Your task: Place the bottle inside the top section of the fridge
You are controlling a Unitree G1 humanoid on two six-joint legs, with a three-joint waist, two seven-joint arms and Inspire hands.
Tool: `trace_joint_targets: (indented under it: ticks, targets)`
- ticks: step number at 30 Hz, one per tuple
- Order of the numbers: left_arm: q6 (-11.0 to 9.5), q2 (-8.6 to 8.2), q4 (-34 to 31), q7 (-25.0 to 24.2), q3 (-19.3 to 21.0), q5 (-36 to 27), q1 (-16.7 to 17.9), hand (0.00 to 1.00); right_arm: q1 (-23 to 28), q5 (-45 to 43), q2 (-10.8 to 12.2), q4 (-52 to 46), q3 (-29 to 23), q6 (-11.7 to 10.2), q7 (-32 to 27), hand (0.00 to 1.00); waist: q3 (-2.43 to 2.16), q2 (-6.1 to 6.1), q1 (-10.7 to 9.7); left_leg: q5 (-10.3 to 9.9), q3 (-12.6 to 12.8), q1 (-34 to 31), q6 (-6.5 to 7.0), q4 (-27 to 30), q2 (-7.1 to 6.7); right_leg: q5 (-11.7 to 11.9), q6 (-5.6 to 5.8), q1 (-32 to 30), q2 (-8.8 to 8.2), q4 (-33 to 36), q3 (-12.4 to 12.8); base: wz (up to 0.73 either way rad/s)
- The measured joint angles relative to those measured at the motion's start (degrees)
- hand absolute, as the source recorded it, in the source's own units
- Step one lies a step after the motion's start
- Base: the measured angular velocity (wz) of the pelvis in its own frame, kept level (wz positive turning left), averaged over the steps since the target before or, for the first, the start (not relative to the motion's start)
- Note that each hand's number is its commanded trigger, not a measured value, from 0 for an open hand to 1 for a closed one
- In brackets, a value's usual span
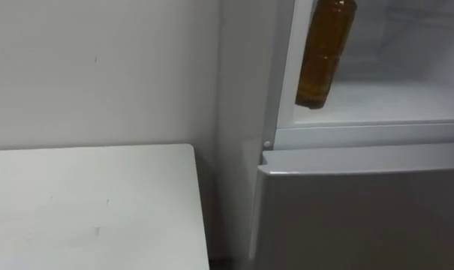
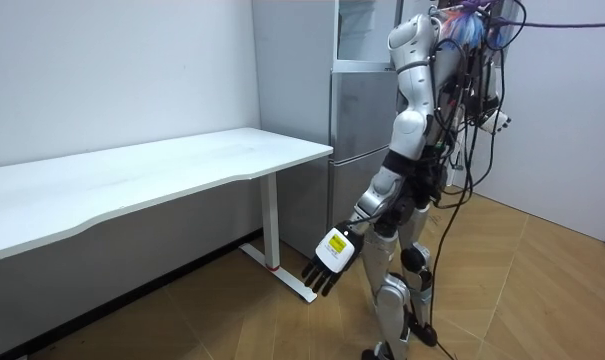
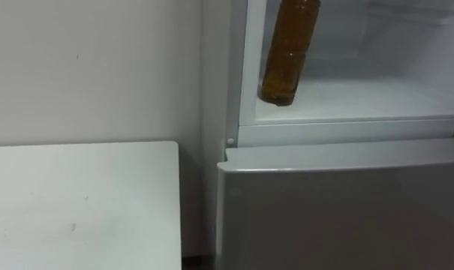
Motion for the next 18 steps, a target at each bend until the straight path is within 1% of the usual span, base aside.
trace_joint_targets:
  ticks: [2, 3, 5, 6, 8, 10, 13, 17, 18]
  targets:
    - [0.03, 0.04, 0.07, -0.05, 0.02, 0.02, 0.01, 0.00, -0.08, -0.39, -1.12, -1.66, -0.11, -0.03, -0.18, 0.00, 0.08, -0.20, 0.08, 0.00, 0.00, -0.06, 0.00, 0.00, 0.01, 0.00, 0.00, -0.01, 0.01, -0.06, -0.12, 0.02]
    - [0.05, 0.04, 0.06, -0.44, 0.02, 0.02, 0.01, 0.00, -0.25, -1.22, -1.95, -2.69, -0.12, -0.03, -0.70, 0.00, 0.01, -0.44, 0.19, 0.00, 0.00, -0.11, 0.00, -0.01, 0.02, 0.00, 0.00, -0.06, 0.02, -0.06, -0.13, 0.00]
    - [0.09, 0.08, 0.04, -1.04, 0.03, 0.03, 0.02, 0.00, -0.76, -1.86, -2.93, -4.93, -0.42, -0.06, -0.99, 0.00, 0.14, -0.23, 0.02, 0.00, -0.09, -0.28, 0.00, 0.01, 0.02, 0.00, 0.00, -0.08, 0.01, -0.17, -0.27, 0.04]
    - [0.10, 0.26, -0.02, -1.44, 0.02, 0.00, 0.01, 0.00, -1.31, -2.02, -3.37, -6.21, -1.07, -0.06, -1.01, 0.00, -0.05, -0.50, -0.27, 0.00, -0.26, -0.47, 0.00, 0.01, 0.02, 0.00, 0.00, -0.10, 0.00, -0.25, -0.57, 0.10]
    - [0.17, 0.65, 0.07, -2.16, -0.01, 0.01, 0.02, 0.00, -2.34, -2.24, -4.21, -8.09, -1.80, -0.06, -1.62, 0.00, -0.05, -0.50, -0.43, 0.00, -0.32, -0.65, 0.00, -0.07, 0.02, 0.00, 0.00, -0.11, 0.03, -0.41, -0.75, 0.06]
    - [0.18, 1.17, 0.67, -2.18, 0.00, 0.11, 0.01, 0.00, -3.35, -6.68, -5.31, -10.46, -1.81, -0.04, -2.66, 0.00, -0.07, -0.48, -0.38, 0.00, -0.32, -0.44, 0.00, -0.11, 0.01, 0.01, -0.01, 0.00, 0.12, -0.43, -0.62, 0.00]
    - [0.21, 1.69, 2.42, -2.12, -0.05, 0.11, -0.01, 0.00, -4.13, -12.66, -5.87, -12.08, -1.82, 0.02, -4.07, 0.00, -0.06, -0.41, -0.33, 0.00, -0.30, -0.30, 0.00, -0.09, 0.01, 0.02, -0.01, 0.02, 0.15, 0.02, -0.35, -0.05]
    - [0.85, 1.57, 3.00, -2.12, -0.05, 0.10, 0.00, 0.00, -4.16, -15.79, -5.87, -13.44, -1.81, 0.51, -6.05, 0.00, -0.08, -0.21, -0.40, 0.00, -0.28, -0.45, 0.00, 0.03, 0.01, -0.01, 0.00, -0.28, 0.10, 0.43, -0.23, -0.01]
    - [0.85, 1.55, 2.91, -2.15, -0.05, 0.12, -0.10, 0.00, -4.16, -15.79, -5.87, -14.18, -1.81, 1.33, -6.20, 0.00, -0.08, -0.07, -0.37, 0.00, -0.27, -0.50, 0.00, 0.03, -0.02, -0.10, 0.02, -0.52, 0.03, 0.74, -0.19, 0.00]
